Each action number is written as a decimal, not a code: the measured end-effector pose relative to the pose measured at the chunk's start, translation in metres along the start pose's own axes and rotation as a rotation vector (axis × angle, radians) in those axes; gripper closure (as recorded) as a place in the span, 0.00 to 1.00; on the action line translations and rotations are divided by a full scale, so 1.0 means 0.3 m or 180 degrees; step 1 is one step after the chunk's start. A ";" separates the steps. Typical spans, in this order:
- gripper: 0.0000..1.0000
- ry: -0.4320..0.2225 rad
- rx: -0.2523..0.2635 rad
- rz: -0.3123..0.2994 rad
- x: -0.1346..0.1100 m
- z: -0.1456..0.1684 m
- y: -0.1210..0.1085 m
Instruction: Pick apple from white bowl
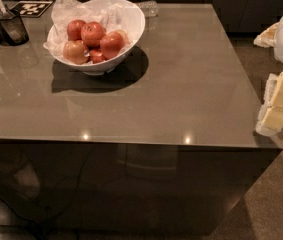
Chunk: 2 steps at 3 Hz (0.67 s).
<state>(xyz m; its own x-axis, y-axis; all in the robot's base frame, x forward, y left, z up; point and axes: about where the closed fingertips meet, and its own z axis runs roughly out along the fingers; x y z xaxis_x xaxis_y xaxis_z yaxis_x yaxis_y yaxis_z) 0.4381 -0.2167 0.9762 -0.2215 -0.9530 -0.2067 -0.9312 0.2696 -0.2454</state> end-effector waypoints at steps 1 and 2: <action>0.00 0.0000 0.0000 0.0001 0.000 0.000 0.000; 0.00 0.0041 0.0020 0.0056 -0.033 -0.005 -0.004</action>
Offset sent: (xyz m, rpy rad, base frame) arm 0.0063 0.0188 0.0028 -0.0207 0.0272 -0.0508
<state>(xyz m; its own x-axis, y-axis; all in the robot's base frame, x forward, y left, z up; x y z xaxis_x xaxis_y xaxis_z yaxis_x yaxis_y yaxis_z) 0.4411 -0.2078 0.9800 -0.2416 -0.9498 -0.1987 -0.9253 0.2872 -0.2477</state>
